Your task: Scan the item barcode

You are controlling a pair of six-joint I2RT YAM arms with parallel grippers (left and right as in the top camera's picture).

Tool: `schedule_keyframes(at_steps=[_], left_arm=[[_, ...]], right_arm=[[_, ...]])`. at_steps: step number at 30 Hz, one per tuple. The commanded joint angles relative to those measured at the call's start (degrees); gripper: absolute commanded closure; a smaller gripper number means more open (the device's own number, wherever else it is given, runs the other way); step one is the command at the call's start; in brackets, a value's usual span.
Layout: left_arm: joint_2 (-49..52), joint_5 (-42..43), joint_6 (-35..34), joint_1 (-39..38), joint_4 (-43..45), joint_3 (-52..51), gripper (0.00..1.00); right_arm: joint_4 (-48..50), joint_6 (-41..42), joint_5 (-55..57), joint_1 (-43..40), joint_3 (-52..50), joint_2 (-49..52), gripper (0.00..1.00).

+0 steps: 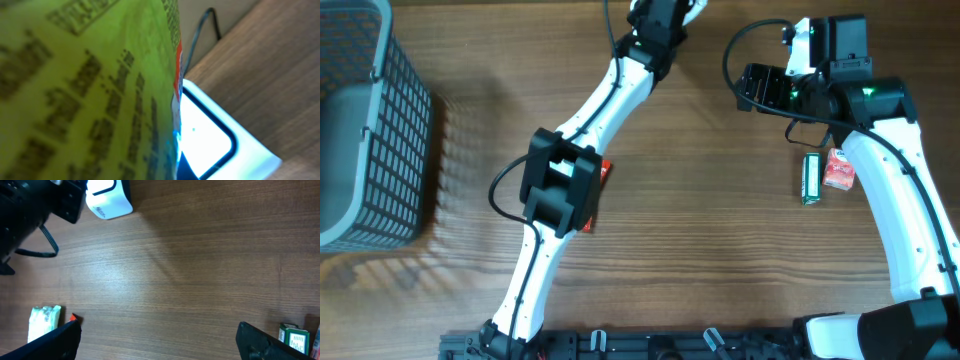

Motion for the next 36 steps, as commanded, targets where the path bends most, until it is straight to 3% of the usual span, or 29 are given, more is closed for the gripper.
schedule_keyframes(at_steps=[1, 9, 17, 22, 29, 36], left_arm=[[-2.4, -1.4, 2.1, 0.1, -2.0, 0.7, 0.96], [-2.3, 0.8, -2.6, 0.2, -9.6, 0.0, 0.96], [-2.3, 0.8, -2.6, 0.2, -7.5, 0.0, 0.96], [-2.5, 0.2, -2.5, 0.2, -1.4, 0.1, 0.96], [-3.1, -9.2, 7.8, -0.3, 3.0, 0.1, 0.96], [-3.1, -9.6, 8.2, -1.7, 3.0, 0.1, 0.96]], right_arm=[[0.2, 0.5, 1.0, 0.1, 0.0, 0.5, 0.0], [0.2, 0.5, 1.0, 0.1, 0.0, 0.5, 0.0], [0.2, 0.5, 1.0, 0.1, 0.0, 0.5, 0.0], [0.2, 0.5, 1.0, 0.1, 0.0, 0.5, 0.0], [0.2, 0.5, 1.0, 0.1, 0.0, 0.5, 0.0], [0.2, 0.5, 1.0, 0.1, 0.0, 0.5, 0.0]])
